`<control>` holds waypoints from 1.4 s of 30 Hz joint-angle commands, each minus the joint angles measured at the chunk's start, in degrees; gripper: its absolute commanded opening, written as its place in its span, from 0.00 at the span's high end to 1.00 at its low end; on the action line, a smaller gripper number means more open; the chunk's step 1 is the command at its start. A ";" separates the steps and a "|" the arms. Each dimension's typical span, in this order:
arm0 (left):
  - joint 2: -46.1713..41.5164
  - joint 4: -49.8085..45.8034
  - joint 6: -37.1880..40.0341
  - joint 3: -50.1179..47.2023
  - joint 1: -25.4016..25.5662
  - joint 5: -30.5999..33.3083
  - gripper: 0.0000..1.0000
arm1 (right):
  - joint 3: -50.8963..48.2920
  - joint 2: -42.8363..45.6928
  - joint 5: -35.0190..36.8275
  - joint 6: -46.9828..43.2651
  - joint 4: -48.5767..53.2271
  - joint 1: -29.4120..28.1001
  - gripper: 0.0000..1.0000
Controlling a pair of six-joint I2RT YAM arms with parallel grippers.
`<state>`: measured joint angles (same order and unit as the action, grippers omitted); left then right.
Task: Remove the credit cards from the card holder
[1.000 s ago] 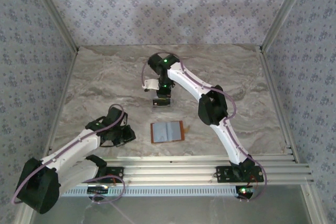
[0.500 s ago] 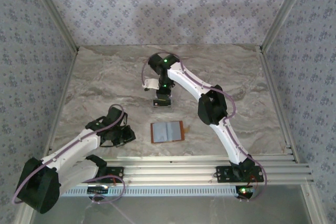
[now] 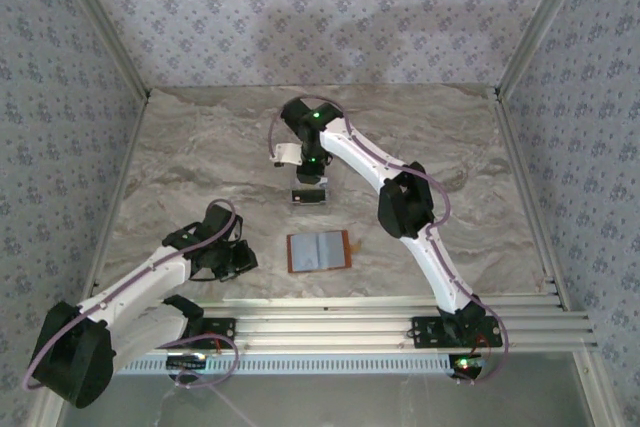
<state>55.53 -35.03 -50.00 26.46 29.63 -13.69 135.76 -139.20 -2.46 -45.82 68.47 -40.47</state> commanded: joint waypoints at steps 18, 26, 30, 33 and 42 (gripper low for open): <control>1.06 3.91 1.13 3.42 -0.30 -3.88 0.85 | -20.16 17.11 -0.57 19.80 -20.56 1.77 0.65; 4.68 11.45 0.68 3.77 0.17 -7.29 0.85 | -35.44 28.61 0.14 40.57 -29.85 2.28 0.64; 7.64 14.53 0.39 4.52 1.20 -8.18 0.86 | -41.72 33.71 -2.89 52.80 -31.52 2.53 0.66; 10.34 16.95 0.16 5.31 2.59 -8.43 0.87 | -45.27 35.98 -6.85 58.48 -31.83 2.64 0.71; 21.02 20.79 0.52 10.03 6.56 -9.03 0.97 | -58.03 42.06 -20.44 76.67 -37.20 2.15 0.75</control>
<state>74.46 -16.53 -50.02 34.20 35.24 -21.69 81.52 -99.96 -15.25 21.65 34.83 -38.11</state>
